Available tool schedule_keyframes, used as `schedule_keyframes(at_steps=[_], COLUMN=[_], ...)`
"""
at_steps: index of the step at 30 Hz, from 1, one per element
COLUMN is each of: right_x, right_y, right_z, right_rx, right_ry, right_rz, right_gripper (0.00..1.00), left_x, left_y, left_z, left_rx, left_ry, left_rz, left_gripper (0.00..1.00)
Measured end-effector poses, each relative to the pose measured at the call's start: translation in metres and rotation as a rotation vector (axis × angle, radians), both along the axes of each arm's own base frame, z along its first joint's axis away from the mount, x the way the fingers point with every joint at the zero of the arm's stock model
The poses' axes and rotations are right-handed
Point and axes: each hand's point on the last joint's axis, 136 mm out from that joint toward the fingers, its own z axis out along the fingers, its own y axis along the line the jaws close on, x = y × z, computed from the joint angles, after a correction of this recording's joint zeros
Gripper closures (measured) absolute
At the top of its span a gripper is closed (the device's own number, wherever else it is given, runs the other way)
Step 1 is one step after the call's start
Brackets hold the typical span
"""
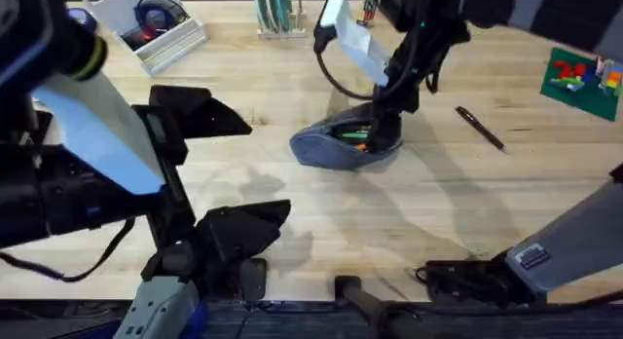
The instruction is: Unzip the bag, pick up the pens from the table one at a time and place them inside, then zip the bag closed.
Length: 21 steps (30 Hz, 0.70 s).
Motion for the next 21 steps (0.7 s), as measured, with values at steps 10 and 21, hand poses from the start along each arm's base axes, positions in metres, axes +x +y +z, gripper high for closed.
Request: schedule_keyframes(at_steps=[10, 21], right_x=[0.014, 0.001], right_y=[-0.006, -0.029], right_z=[0.069, 0.101], right_rx=[-0.003, -0.099], right_ry=[-0.098, -0.092], right_rz=[-0.107, -0.271], right_gripper=[0.004, 0.004], left_x=[0.0, 0.0], left_y=[0.0, 0.0], left_z=[0.0, 0.0], left_rx=[0.0, 0.0], left_ry=[0.0, 0.0], left_rz=[0.0, 0.0], left_gripper=[0.006, 0.006])
